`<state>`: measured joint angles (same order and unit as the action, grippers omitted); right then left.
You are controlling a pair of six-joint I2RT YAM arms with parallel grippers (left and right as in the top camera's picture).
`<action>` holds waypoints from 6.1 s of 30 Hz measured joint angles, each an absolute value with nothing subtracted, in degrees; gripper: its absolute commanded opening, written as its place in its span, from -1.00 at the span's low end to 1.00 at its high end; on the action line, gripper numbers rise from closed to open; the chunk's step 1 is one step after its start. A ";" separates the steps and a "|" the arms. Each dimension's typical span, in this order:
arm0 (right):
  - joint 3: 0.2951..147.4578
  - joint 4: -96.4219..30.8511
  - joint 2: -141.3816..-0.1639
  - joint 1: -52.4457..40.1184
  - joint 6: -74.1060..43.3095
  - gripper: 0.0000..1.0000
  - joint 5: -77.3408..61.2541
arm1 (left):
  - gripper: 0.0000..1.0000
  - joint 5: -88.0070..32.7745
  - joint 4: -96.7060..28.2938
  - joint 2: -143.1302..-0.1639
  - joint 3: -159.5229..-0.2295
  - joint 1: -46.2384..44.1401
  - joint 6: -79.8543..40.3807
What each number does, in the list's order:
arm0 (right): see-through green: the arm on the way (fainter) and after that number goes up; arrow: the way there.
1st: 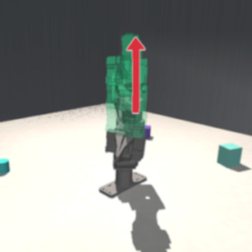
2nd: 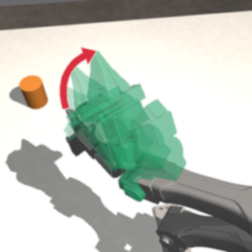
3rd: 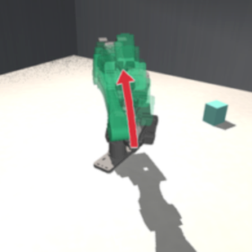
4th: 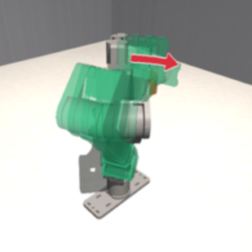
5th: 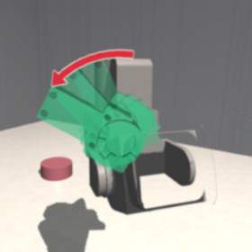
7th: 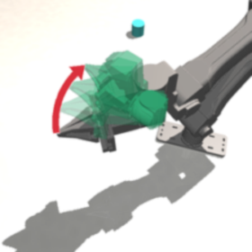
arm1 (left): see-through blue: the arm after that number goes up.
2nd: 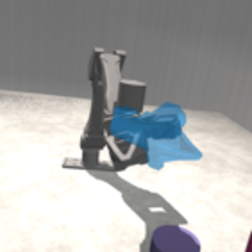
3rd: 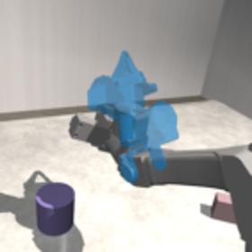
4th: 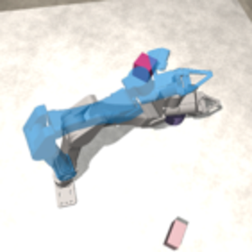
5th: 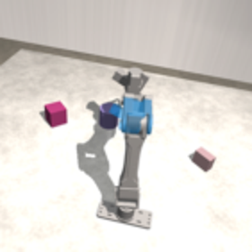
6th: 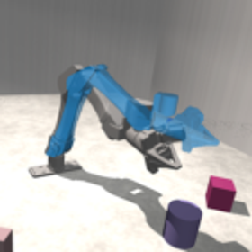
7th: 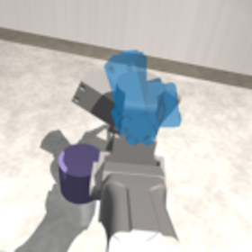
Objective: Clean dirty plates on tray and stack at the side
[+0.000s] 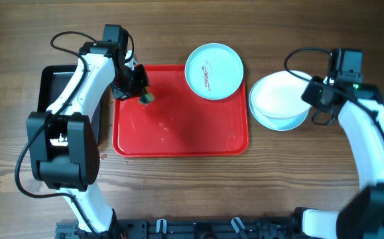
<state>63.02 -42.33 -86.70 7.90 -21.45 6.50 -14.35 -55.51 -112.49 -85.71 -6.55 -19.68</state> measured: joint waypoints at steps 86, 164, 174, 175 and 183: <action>72.53 -37.30 -112.29 -25.30 -16.60 -0.91 -10.92 | -0.92 -14.37 -54.59 -112.49 -85.71 -6.55 -19.68; 72.49 -24.16 -117.45 -24.29 -30.04 -0.92 -24.45 | -0.92 -9.45 -59.09 -120.49 -84.31 -15.81 -2.31; 72.49 -24.12 -117.45 -23.94 -29.67 -0.91 -24.18 | -0.92 -12.43 -46.57 -119.24 -82.13 -25.21 -18.41; 72.49 -24.12 -117.45 -23.94 -29.67 -0.91 -24.18 | -0.92 -13.34 -45.01 -119.26 -81.97 -25.78 -19.99; 72.51 -23.64 -117.45 -23.62 -29.80 -0.91 -23.73 | -0.92 -18.76 -33.04 -120.22 -80.90 -26.28 -29.98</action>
